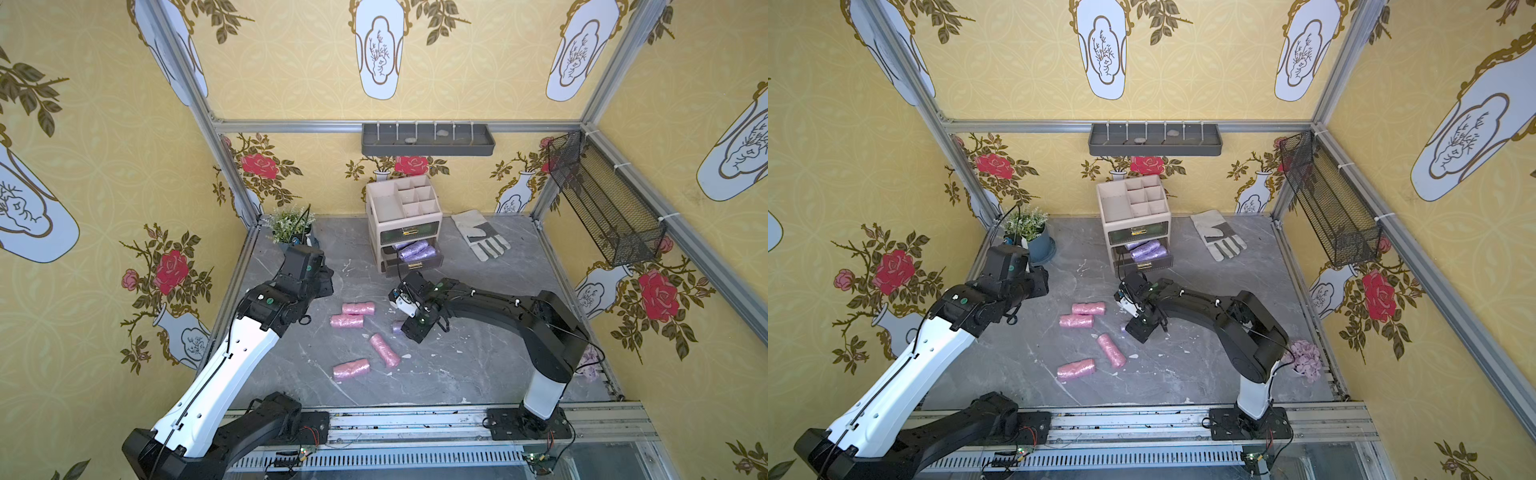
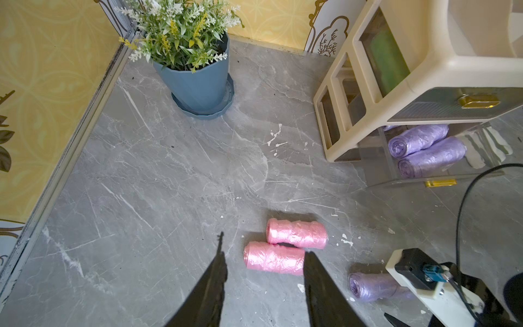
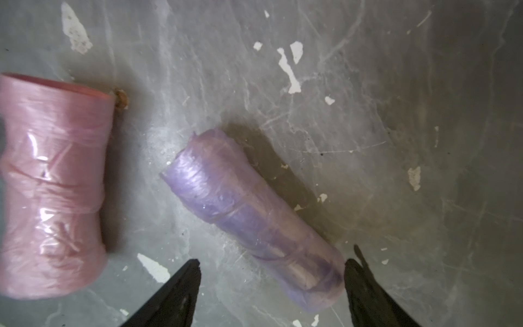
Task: Sort the rolls of trash bags by color and place them into the drawer
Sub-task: Pick up the roll of trash bags from the center of the board, then place the roll of trash bags in the drawer.
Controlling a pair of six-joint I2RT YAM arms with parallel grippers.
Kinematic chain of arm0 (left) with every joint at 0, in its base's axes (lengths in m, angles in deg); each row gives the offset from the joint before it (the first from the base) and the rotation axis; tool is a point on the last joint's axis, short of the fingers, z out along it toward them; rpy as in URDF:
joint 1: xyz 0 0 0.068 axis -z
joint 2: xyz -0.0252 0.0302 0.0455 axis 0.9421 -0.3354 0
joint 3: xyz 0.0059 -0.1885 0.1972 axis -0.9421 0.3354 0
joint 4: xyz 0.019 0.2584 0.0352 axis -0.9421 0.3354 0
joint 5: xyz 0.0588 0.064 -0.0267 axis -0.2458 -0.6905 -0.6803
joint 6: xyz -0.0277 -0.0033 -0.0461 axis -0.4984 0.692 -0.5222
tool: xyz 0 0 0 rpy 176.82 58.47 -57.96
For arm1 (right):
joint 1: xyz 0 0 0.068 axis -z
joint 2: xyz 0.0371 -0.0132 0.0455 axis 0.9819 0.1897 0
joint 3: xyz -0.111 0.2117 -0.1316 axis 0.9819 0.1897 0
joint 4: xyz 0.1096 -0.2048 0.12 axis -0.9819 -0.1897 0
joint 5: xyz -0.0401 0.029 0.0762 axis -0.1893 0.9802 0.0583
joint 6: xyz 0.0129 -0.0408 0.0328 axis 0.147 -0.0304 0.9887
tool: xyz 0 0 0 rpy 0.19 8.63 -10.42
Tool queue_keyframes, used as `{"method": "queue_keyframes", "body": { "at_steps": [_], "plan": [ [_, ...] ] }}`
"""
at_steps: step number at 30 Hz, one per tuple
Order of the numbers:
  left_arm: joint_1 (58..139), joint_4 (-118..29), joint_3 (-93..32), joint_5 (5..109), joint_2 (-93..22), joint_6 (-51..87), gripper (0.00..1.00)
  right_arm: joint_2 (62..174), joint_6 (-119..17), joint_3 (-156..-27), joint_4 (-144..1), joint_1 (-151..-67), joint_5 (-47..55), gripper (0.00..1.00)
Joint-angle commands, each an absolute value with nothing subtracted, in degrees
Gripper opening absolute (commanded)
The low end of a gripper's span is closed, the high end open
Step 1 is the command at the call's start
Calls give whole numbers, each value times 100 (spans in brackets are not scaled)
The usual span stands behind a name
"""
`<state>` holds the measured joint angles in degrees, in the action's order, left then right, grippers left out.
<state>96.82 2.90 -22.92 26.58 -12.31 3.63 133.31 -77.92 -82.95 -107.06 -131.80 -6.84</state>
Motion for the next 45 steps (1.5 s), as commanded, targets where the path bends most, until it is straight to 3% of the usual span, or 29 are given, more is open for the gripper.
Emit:
{"method": "queue_keyframes", "body": {
  "at_steps": [1,12,19,26,35,45],
  "plan": [
    [9677,242,-2255,2670,-1251,393,46,13412,-7961,-8200,-10527,-13174,-718,79],
    [9677,287,-2242,2620,-1207,422,45,13203,-7598,-7947,-10407,-13146,-454,63],
    [9677,290,-2255,2615,-1189,433,44,13212,-7433,-8044,-10434,-13036,-539,33],
    [9677,296,-2279,2589,-1215,477,44,12852,-7250,-8088,-10677,-13049,-585,16],
    [9677,351,-2351,2549,-1233,556,44,12068,-5981,-9468,-12359,-13169,-1437,15],
    [9642,405,-2330,2502,-1087,578,44,13811,-5187,-12368,-14731,-13479,-3917,15]
  ]
}}
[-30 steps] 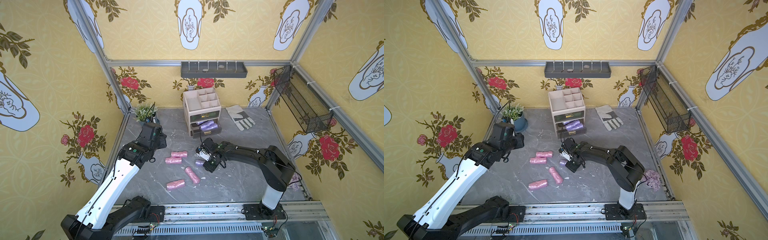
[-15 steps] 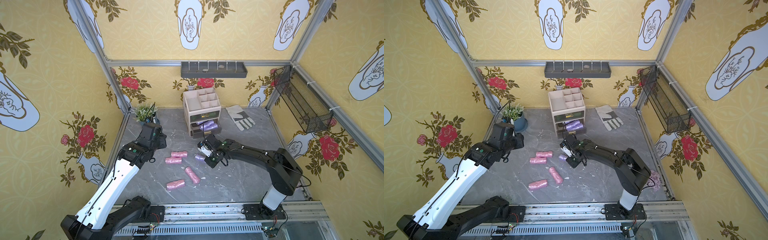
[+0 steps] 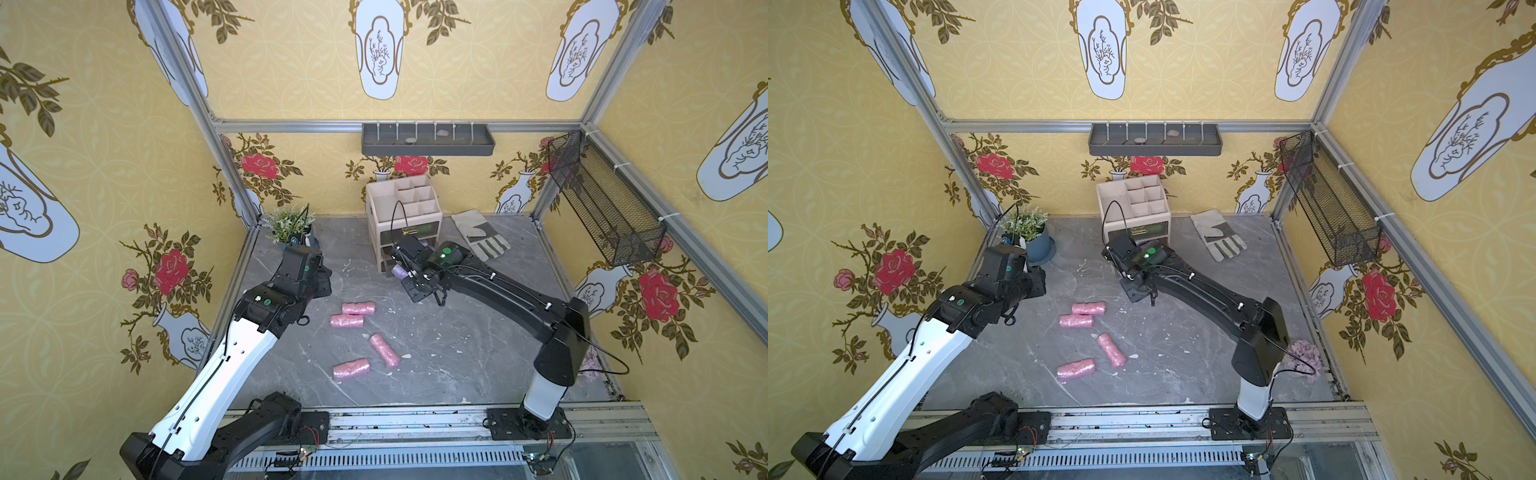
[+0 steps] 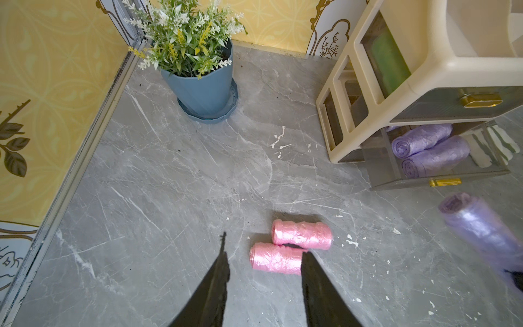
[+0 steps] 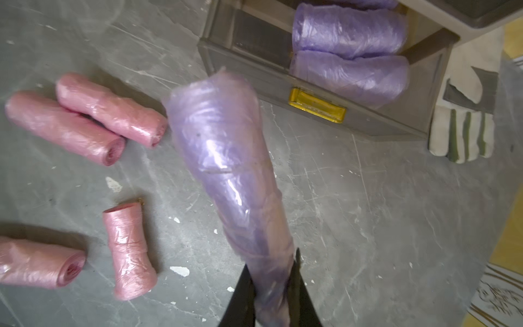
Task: Sort the rolls of trash bags by color and place them into the drawer
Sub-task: Place the roll of trash bags in the drawer.
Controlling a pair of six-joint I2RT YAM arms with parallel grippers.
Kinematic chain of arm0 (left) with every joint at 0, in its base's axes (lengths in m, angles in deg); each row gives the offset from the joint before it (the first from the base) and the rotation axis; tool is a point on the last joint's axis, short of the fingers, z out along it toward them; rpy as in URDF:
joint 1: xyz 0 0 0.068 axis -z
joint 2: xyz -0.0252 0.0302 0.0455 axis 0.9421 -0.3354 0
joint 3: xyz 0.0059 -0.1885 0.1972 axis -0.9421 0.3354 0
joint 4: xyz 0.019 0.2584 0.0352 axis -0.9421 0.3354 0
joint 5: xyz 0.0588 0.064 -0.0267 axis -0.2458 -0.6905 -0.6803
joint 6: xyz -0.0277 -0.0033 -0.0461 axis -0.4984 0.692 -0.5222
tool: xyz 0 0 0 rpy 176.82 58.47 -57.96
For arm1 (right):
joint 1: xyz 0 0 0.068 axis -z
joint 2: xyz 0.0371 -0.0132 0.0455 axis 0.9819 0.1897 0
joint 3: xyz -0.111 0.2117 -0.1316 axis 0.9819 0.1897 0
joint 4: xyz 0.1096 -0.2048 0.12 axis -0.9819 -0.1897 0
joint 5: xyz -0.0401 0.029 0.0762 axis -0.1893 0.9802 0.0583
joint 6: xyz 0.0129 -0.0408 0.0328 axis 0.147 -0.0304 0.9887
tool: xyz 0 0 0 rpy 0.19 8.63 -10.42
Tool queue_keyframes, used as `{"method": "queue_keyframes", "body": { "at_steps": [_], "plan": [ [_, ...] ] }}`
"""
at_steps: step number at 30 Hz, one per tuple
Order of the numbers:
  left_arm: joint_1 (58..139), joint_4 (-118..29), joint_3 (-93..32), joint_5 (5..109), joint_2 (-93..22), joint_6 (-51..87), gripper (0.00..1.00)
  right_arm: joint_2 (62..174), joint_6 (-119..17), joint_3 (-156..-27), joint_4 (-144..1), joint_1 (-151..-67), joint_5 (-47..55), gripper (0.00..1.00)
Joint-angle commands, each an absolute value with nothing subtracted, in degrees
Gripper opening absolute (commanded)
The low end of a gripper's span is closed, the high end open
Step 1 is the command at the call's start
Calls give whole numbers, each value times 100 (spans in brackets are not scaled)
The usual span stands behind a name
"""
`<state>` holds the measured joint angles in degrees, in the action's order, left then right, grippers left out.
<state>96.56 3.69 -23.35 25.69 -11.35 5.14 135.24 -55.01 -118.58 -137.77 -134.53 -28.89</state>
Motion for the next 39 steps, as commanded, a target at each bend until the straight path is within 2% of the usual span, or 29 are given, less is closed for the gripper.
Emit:
{"method": "queue_keyframes", "body": {
  "at_steps": [1,6,9,24,39],
  "plan": [
    [9642,417,-2331,2492,-1060,578,44,13954,-5228,-12636,-14797,-13481,-4055,15],
    [9624,483,-2342,2461,-972,595,44,14641,-5548,-13775,-15142,-13486,-4488,15],
    [9607,493,-2312,2438,-921,604,44,14984,-5818,-14040,-15208,-13486,-4568,16],
    [9563,457,-2101,2510,-702,545,44,15620,-7227,-14369,-14533,-13283,-4787,18],
    [9519,431,-2000,2544,-618,543,44,16246,-7943,-14872,-14069,-12956,-4675,20]
  ]
}}
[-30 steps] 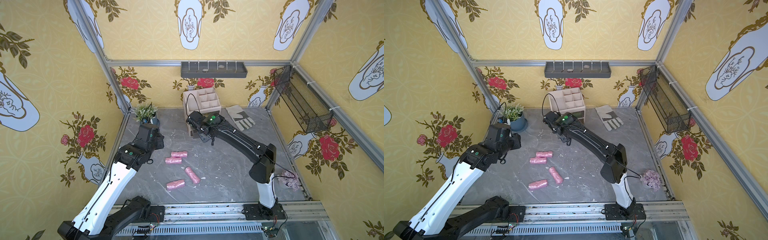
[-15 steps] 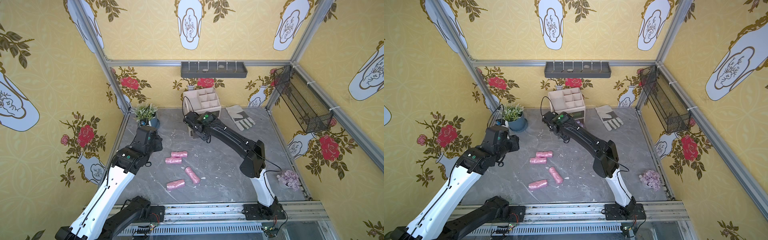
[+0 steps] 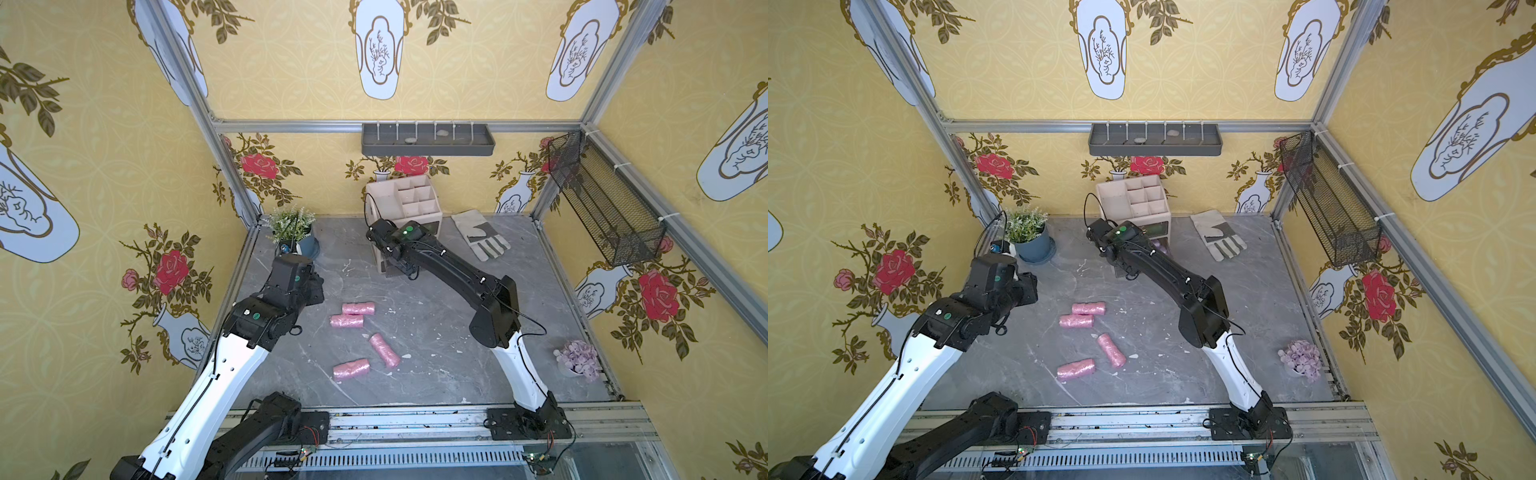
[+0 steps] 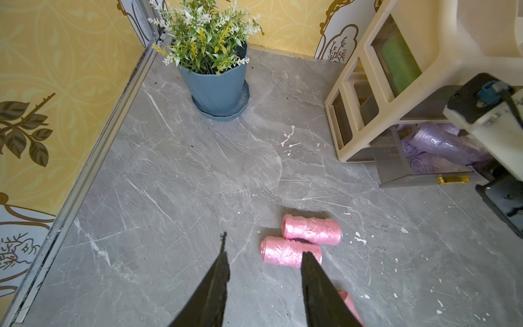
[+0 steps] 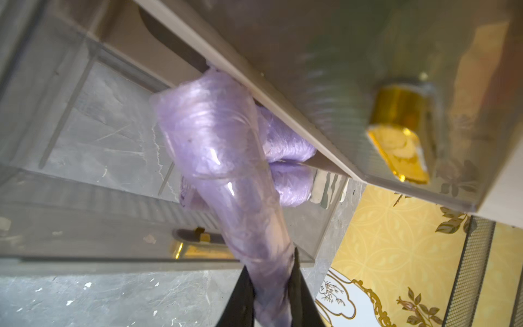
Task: Sort the rolls of trash bags by color and place them into the drawer
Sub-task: Place the roll of trash bags in the drawer.
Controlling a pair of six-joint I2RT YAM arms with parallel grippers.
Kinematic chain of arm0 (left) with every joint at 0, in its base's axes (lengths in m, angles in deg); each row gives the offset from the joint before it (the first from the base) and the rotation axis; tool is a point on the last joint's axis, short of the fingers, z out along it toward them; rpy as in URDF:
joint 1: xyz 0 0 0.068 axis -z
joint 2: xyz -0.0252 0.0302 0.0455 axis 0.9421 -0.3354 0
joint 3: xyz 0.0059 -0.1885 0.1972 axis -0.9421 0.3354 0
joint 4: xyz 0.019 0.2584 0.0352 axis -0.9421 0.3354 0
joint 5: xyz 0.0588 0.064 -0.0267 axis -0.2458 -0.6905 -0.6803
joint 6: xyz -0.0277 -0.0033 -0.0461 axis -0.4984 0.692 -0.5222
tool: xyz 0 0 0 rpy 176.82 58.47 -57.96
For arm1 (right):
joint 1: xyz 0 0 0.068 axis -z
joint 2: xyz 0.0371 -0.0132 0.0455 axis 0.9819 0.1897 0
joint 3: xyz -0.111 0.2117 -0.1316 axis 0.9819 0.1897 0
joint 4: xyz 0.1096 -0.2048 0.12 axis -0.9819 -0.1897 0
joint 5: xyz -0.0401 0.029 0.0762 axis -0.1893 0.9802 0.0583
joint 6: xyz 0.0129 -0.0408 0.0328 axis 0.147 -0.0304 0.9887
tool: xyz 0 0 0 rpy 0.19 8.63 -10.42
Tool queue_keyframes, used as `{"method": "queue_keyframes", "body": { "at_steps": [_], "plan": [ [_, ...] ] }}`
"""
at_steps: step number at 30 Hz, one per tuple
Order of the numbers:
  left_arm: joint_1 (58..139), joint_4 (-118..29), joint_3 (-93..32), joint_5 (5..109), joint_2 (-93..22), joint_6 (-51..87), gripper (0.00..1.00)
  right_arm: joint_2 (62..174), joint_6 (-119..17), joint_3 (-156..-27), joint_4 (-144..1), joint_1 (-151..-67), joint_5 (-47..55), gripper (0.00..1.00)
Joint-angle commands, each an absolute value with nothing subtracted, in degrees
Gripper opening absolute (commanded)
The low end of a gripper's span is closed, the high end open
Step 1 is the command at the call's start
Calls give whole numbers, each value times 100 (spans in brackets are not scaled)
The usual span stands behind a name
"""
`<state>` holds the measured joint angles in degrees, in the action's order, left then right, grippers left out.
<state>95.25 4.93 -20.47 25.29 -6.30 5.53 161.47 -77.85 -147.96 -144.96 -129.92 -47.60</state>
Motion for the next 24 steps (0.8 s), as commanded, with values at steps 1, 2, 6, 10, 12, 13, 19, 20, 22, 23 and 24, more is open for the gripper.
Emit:
{"method": "queue_keyframes", "body": {
  "at_steps": [1,2,6,10,12,13,19,20,22,23,24],
  "plan": [
    [9510,422,-1993,2550,-610,547,44,16292,-7973,-14942,-14053,-12950,-4671,20],
    [9510,422,-1991,2545,-618,552,44,16326,-8015,-14980,-14012,-12939,-4647,20],
    [9497,422,-1983,2542,-618,552,44,16384,-8107,-15059,-13817,-12940,-4564,21],
    [9493,416,-1983,2545,-627,560,44,16411,-8130,-15158,-13682,-12928,-4454,22],
    [9493,415,-1990,2556,-627,560,44,16402,-8108,-15191,-13660,-12933,-4444,22],
    [9493,418,-1991,2551,-635,560,44,16380,-8083,-15205,-13653,-12934,-4414,22],
    [9493,413,-2009,2553,-649,571,44,16160,-7954,-15064,-13459,-12935,-4142,24],
    [9493,413,-2018,2559,-654,569,44,16118,-7938,-15027,-13414,-12929,-4068,24],
    [9493,413,-2026,2574,-653,567,44,16086,-7891,-15008,-13389,-12910,-3933,25],
    [9493,413,-2026,2575,-653,569,44,16085,-7855,-15012,-13389,-12900,-3873,25],
    [9493,420,-2032,2567,-653,566,44,16081,-7833,-15010,-13402,-12890,-3829,24]
  ]
}}
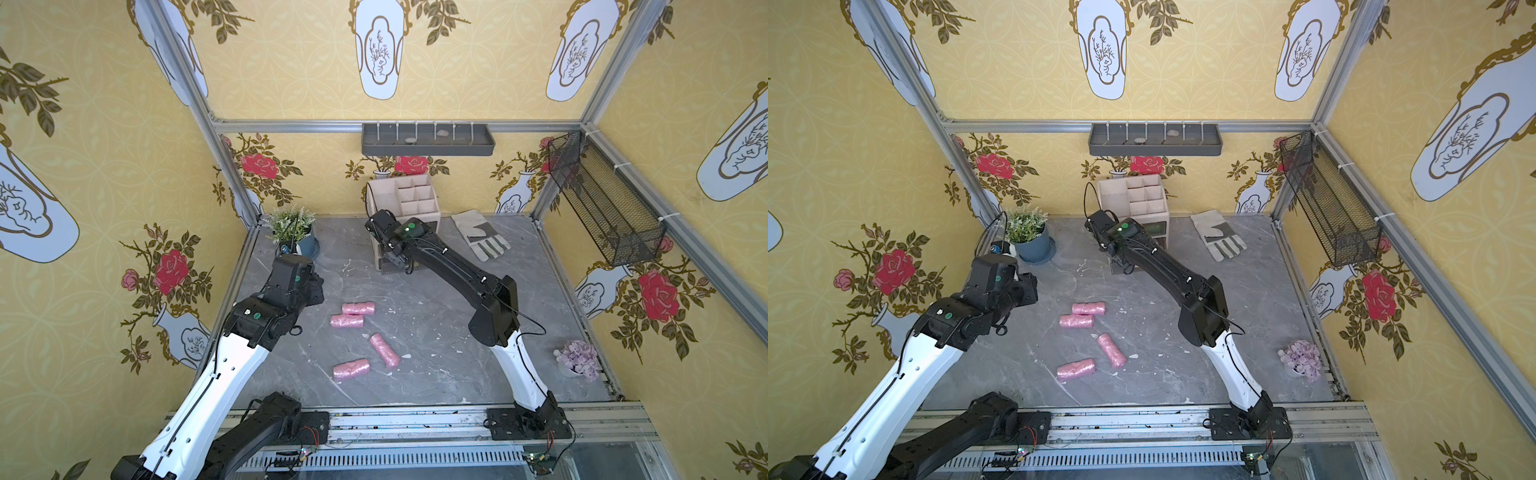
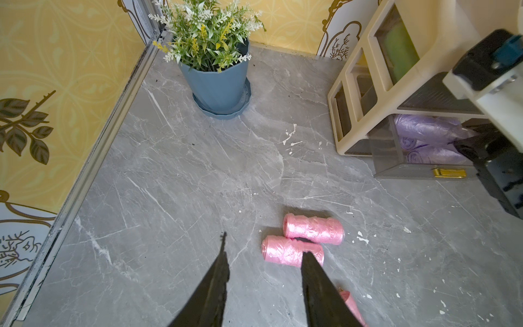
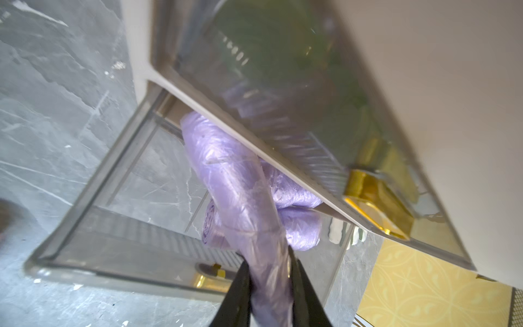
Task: Sort the rolls of trash bags by color and place them into the drawer
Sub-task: Place the roll of trash bags in the drawer.
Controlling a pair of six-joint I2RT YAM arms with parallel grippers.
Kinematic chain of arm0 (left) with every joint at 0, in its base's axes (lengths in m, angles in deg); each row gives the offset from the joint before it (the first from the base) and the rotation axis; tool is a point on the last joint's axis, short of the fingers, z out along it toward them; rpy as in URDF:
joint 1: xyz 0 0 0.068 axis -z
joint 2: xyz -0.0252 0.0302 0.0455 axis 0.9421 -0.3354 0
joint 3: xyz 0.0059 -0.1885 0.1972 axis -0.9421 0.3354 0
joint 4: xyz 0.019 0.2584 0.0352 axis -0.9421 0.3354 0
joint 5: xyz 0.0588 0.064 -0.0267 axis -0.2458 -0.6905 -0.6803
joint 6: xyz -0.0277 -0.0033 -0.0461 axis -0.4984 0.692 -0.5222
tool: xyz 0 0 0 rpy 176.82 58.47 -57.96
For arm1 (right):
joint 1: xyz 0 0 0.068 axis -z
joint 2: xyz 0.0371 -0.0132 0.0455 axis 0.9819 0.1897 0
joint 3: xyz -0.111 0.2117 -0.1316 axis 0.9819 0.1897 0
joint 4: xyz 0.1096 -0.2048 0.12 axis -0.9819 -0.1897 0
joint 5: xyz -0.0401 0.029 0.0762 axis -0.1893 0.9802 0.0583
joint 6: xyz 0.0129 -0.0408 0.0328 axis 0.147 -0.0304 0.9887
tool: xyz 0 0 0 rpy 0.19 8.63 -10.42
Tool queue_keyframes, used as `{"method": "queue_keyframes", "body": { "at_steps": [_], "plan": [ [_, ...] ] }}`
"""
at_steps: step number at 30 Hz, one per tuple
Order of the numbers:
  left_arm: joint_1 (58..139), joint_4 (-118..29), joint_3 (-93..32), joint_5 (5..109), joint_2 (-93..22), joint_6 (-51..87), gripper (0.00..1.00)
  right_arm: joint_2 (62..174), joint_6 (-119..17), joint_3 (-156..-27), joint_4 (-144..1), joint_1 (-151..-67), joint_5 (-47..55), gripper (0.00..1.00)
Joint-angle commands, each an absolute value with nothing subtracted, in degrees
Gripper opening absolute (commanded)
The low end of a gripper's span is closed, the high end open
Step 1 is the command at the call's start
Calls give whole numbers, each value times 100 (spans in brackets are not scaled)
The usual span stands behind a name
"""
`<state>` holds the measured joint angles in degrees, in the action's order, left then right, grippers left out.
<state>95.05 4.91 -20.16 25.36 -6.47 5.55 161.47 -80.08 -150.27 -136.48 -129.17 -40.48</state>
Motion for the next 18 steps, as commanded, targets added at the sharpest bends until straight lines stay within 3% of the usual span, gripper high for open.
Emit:
{"method": "queue_keyframes", "body": {
  "at_steps": [1,18],
  "plan": [
    [9493,427,-2035,2574,-653,568,44,16077,-7795,-15002,-13415,-12883,-3779,25],
    [9493,431,-2070,2575,-693,602,44,15865,-6959,-14919,-13371,-12751,-2941,26]
  ]
}}
